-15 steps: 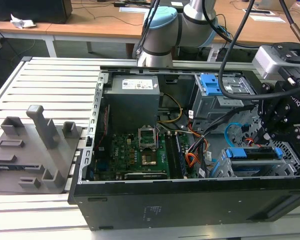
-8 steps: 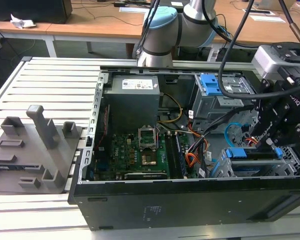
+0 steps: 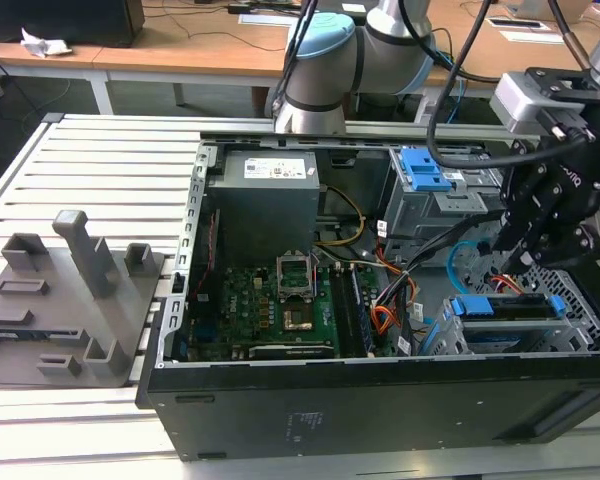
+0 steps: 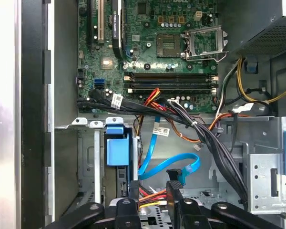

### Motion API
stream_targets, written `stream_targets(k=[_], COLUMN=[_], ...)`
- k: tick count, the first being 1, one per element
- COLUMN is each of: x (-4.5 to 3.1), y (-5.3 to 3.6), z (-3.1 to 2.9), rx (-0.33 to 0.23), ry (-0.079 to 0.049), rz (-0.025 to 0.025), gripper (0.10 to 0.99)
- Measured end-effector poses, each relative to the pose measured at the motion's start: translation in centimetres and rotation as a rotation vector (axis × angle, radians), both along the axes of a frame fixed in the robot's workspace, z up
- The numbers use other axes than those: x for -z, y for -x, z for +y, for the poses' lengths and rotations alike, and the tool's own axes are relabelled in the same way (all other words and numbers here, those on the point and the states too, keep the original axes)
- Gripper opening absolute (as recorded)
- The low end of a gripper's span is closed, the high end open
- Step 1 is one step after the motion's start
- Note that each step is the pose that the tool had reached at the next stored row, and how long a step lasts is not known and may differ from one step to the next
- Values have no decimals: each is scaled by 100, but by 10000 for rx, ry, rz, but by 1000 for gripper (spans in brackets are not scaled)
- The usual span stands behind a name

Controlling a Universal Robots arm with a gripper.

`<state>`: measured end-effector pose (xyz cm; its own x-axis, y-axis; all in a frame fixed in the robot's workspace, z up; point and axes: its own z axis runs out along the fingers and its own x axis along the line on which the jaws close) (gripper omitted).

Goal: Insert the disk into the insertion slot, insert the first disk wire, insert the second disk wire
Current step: 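Insert the second disk wire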

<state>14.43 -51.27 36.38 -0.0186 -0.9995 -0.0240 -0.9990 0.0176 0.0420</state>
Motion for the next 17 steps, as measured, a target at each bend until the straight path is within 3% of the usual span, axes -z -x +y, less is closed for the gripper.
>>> stream_targets(k=[4, 8, 12, 17], x=[0, 0, 0, 0], y=[-1, -2, -2, -2], z=[82, 90, 91, 91], rx=[0, -20, -948, -1007], ry=[-1, 0, -1, -1], rz=[0, 0, -1, 0], gripper=[365, 365, 365, 365])
